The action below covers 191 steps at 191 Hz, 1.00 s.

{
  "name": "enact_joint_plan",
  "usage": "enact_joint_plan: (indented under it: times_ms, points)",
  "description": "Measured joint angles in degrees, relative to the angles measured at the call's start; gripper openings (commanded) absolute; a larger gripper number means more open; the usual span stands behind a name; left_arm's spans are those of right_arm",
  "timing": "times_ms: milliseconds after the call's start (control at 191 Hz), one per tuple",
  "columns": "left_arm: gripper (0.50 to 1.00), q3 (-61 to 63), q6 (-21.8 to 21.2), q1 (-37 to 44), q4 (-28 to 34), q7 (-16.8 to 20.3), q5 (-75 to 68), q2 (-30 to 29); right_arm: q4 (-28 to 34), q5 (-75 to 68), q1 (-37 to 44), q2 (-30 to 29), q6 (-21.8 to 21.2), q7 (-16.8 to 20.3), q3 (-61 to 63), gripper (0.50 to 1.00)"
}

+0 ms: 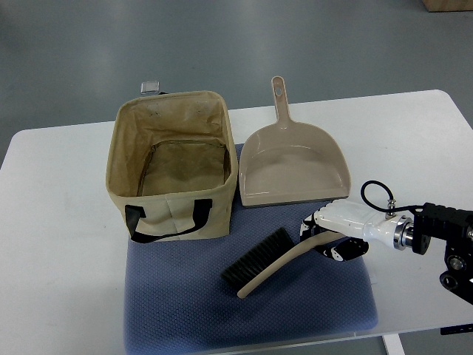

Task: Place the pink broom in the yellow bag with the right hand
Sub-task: 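Close the right hand around the brush handle and lift it, then carry the brush up over the dustpan toward the beige bag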

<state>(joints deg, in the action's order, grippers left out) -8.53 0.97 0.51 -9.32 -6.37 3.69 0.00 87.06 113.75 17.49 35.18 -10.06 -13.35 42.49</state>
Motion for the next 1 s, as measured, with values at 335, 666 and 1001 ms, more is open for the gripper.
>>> enact_joint_plan:
  times_ms: [335, 666, 1001]
  points:
    - [1.0, 0.0, 0.0, 0.0, 0.0, 0.0, 0.0, 0.0, -0.6, -0.4, 0.9, 0.8, 2.4, 0.0, 4.6, 0.5]
    - [1.0, 0.0, 0.0, 0.0, 0.0, 0.0, 0.0, 0.0, -3.5, -1.8, 10.9, 7.3, 2.6, -0.2, 11.2, 0.5]
    - [1.0, 0.0, 0.0, 0.0, 0.0, 0.0, 0.0, 0.0, -12.6, -2.3, 29.9, 9.7, 1.1, -0.4, 10.0, 0.5]
